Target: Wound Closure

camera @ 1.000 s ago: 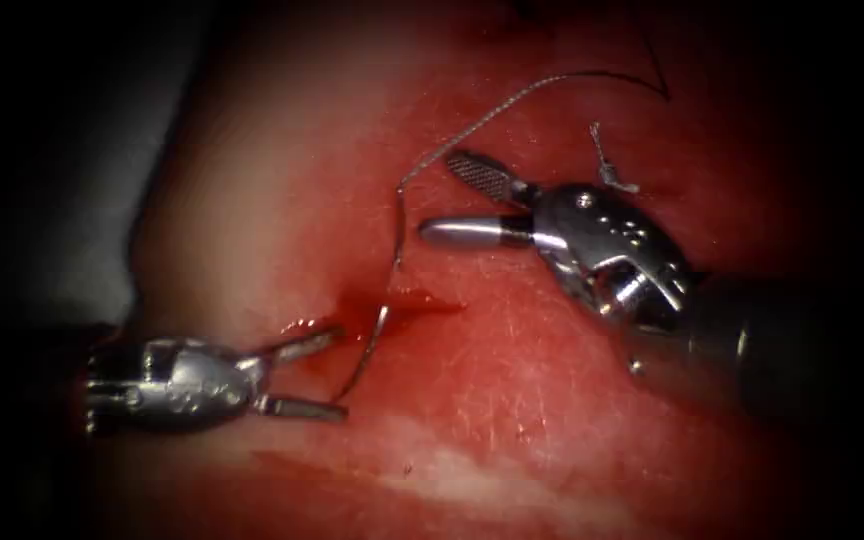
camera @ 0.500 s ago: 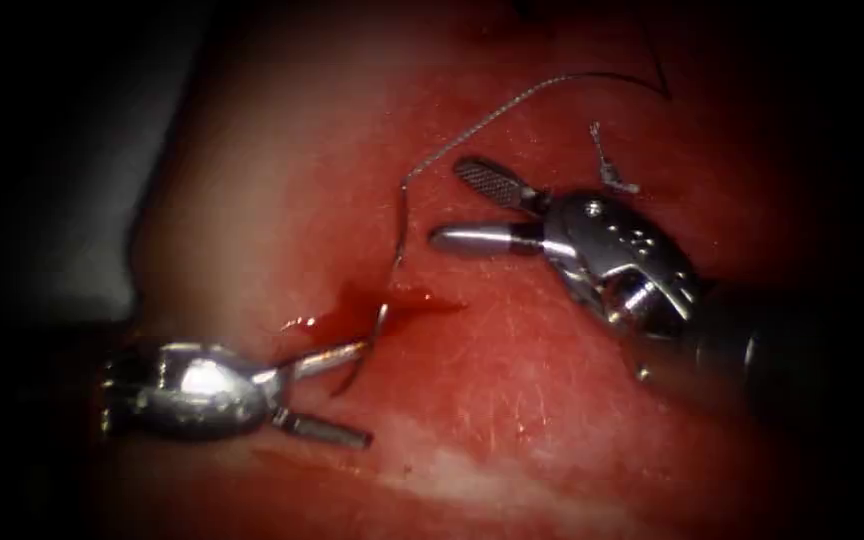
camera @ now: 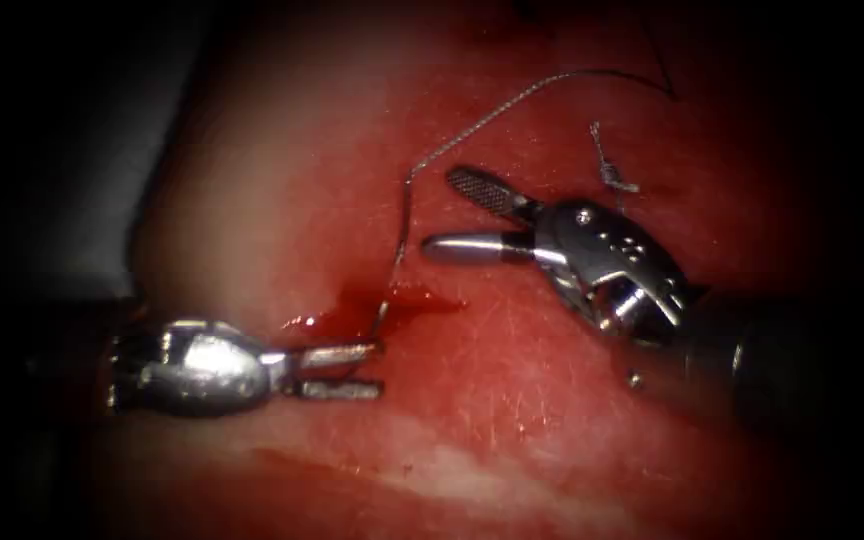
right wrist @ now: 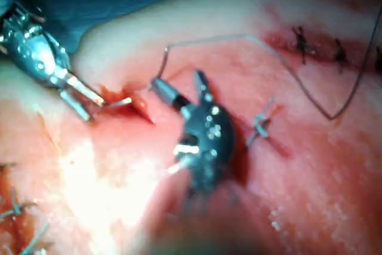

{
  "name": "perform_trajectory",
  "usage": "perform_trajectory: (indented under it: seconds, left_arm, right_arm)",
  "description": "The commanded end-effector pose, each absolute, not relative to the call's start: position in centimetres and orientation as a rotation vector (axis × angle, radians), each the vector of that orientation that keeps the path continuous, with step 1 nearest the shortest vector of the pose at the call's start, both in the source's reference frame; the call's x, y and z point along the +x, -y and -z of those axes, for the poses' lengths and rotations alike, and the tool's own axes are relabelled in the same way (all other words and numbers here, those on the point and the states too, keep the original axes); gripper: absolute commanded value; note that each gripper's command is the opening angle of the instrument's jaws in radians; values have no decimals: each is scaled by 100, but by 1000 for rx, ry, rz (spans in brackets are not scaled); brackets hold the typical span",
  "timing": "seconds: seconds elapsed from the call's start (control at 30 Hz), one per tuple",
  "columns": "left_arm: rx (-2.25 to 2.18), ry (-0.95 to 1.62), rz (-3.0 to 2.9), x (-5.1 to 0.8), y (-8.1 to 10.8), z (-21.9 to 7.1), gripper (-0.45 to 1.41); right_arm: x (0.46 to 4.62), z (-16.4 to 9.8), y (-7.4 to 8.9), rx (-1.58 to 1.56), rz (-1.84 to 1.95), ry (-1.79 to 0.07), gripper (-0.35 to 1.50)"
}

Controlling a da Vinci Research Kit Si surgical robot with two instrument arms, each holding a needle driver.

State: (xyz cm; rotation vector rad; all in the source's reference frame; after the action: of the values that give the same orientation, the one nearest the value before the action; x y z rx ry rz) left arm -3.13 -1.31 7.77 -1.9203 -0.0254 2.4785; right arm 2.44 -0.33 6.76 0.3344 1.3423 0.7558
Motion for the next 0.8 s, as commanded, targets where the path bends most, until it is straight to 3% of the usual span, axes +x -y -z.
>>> perform_trajectory:
  seconds: [0.03,0.1,0.37,0.8]
  left_arm:
    - [-1924,41,-2470,-317,132,-784,-8]
    - [-1920,73,-2457,-315,132,-783,-45]
    - [-1877,313,-2314,-312,133,-756,-45]
    - [-1703,821,-1989,-298,134,-705,-45]
  right_arm:
    - [250,-681,35,336,-755,-1344,101]
    - [250,-681,35,336,-754,-1344,101]
    - [249,-679,41,361,-776,-1343,81]
    - [251,-673,54,485,-819,-1344,73]
